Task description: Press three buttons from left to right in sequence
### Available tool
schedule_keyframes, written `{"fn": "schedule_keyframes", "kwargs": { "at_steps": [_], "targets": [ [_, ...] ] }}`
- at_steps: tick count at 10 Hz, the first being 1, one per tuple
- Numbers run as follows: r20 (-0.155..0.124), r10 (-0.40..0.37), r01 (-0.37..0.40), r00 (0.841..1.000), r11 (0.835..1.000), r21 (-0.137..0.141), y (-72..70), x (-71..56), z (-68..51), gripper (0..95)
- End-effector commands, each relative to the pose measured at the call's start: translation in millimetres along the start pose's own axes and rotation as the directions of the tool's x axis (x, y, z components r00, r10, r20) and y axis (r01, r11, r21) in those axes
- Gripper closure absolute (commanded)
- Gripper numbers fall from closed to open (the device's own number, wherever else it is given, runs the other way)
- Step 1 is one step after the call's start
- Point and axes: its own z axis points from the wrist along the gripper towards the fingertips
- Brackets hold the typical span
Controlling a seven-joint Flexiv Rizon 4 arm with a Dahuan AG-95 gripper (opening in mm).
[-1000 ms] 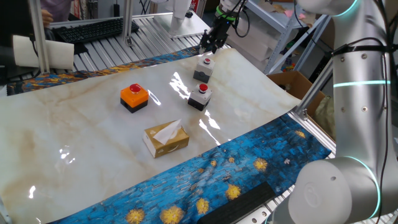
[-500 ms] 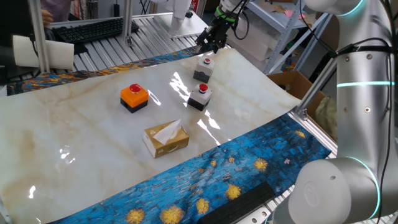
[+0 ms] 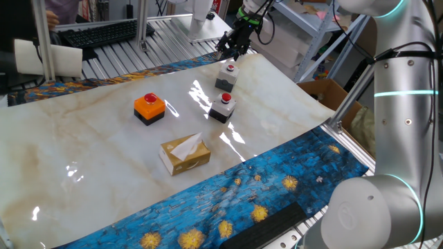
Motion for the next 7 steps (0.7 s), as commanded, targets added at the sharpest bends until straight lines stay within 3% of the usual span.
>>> {"fn": "schedule_keyframes", "kwargs": {
  "at_steps": [1,7],
  "targets": [
    [-0.001,0.013,-0.013,1.000,1.000,0.001,3.6,1.4,1.0,19.0],
    [0.000,0.017,-0.017,1.000,1.000,0.002,8.6,1.6,6.3,19.0]
  ]
}}
